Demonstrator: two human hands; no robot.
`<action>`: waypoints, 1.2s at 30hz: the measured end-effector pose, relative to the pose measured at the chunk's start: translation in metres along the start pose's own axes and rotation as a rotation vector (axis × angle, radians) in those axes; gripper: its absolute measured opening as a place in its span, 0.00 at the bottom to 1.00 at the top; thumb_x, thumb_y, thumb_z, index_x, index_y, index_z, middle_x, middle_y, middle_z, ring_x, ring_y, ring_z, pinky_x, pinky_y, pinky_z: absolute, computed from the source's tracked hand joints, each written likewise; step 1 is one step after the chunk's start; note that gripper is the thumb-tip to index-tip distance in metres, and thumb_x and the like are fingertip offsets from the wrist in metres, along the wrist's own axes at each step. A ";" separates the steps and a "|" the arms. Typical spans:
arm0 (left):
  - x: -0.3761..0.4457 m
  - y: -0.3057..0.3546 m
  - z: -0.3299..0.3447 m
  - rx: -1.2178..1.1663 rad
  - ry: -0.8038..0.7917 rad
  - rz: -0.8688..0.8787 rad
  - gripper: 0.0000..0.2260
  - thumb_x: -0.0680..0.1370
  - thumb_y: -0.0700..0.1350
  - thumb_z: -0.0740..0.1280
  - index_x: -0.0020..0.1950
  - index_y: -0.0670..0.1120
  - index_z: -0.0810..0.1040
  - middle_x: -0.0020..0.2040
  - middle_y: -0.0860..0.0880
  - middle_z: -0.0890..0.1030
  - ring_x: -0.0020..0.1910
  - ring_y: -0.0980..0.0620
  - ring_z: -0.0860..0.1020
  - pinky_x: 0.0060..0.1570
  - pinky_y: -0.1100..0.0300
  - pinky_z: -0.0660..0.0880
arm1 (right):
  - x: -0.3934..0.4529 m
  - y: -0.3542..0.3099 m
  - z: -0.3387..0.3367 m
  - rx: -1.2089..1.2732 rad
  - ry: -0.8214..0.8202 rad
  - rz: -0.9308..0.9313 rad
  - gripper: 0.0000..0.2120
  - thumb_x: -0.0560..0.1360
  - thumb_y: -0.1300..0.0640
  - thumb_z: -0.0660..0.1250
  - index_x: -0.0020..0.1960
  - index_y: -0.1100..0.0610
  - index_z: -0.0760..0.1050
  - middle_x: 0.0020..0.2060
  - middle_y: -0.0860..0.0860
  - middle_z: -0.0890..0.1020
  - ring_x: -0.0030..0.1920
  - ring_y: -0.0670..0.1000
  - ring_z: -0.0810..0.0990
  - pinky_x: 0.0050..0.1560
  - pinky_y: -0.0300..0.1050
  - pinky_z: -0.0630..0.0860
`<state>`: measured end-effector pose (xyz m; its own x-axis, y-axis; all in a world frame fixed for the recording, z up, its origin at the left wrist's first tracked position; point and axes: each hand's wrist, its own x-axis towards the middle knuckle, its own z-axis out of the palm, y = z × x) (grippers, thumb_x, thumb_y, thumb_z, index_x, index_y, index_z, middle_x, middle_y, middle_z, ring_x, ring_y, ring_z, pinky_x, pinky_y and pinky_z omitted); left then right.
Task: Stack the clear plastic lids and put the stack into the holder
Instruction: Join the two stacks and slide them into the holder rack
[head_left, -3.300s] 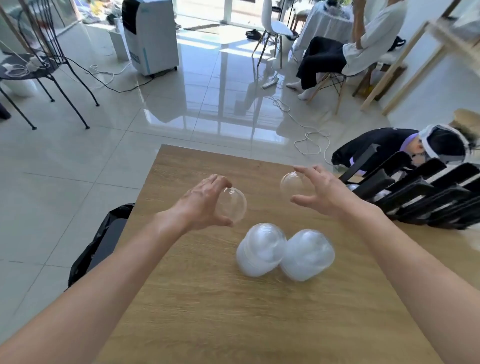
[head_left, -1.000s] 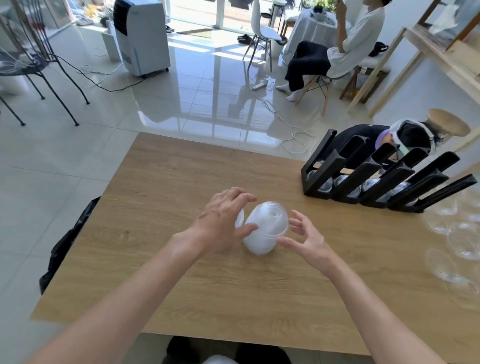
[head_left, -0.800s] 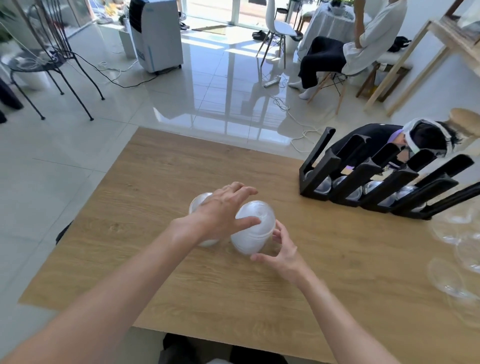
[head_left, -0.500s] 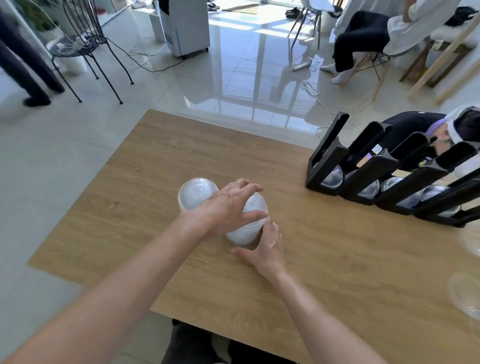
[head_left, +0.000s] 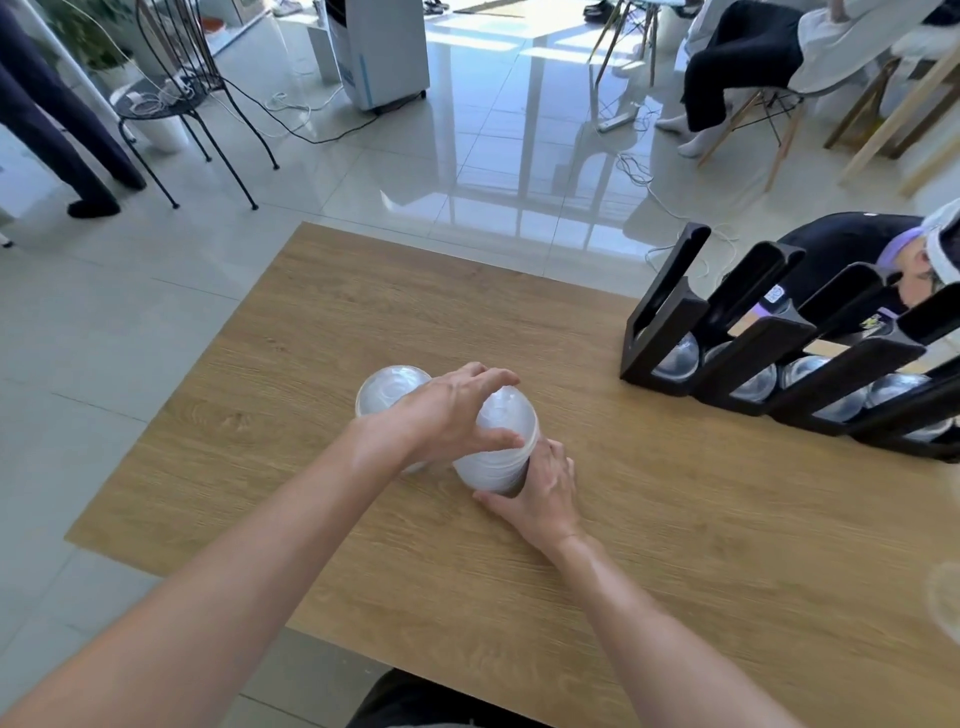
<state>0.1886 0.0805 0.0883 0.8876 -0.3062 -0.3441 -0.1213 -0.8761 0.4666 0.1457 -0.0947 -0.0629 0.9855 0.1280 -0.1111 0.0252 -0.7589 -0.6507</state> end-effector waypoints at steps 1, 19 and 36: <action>0.001 0.000 -0.001 -0.002 -0.009 0.000 0.34 0.75 0.65 0.70 0.78 0.58 0.62 0.73 0.54 0.69 0.66 0.50 0.74 0.62 0.55 0.71 | 0.000 0.000 -0.001 -0.001 -0.002 0.007 0.56 0.56 0.30 0.75 0.76 0.54 0.64 0.62 0.46 0.73 0.65 0.48 0.68 0.68 0.48 0.66; 0.021 0.006 -0.019 -0.017 -0.088 0.094 0.39 0.72 0.71 0.68 0.79 0.58 0.62 0.76 0.53 0.69 0.73 0.49 0.69 0.71 0.49 0.68 | -0.005 -0.004 -0.011 0.104 0.072 0.040 0.49 0.60 0.31 0.75 0.73 0.53 0.65 0.56 0.38 0.67 0.59 0.41 0.64 0.61 0.41 0.67; 0.051 0.124 -0.070 -0.137 0.175 0.401 0.36 0.65 0.76 0.68 0.67 0.61 0.69 0.60 0.59 0.68 0.58 0.55 0.74 0.57 0.50 0.75 | -0.005 -0.011 -0.148 0.147 0.423 0.094 0.46 0.59 0.36 0.78 0.71 0.49 0.64 0.56 0.35 0.69 0.62 0.46 0.69 0.63 0.50 0.74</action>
<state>0.2497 -0.0177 0.1856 0.8458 -0.5330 0.0226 -0.4208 -0.6406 0.6423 0.1654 -0.1820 0.0561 0.9649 -0.2325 0.1217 -0.0619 -0.6523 -0.7554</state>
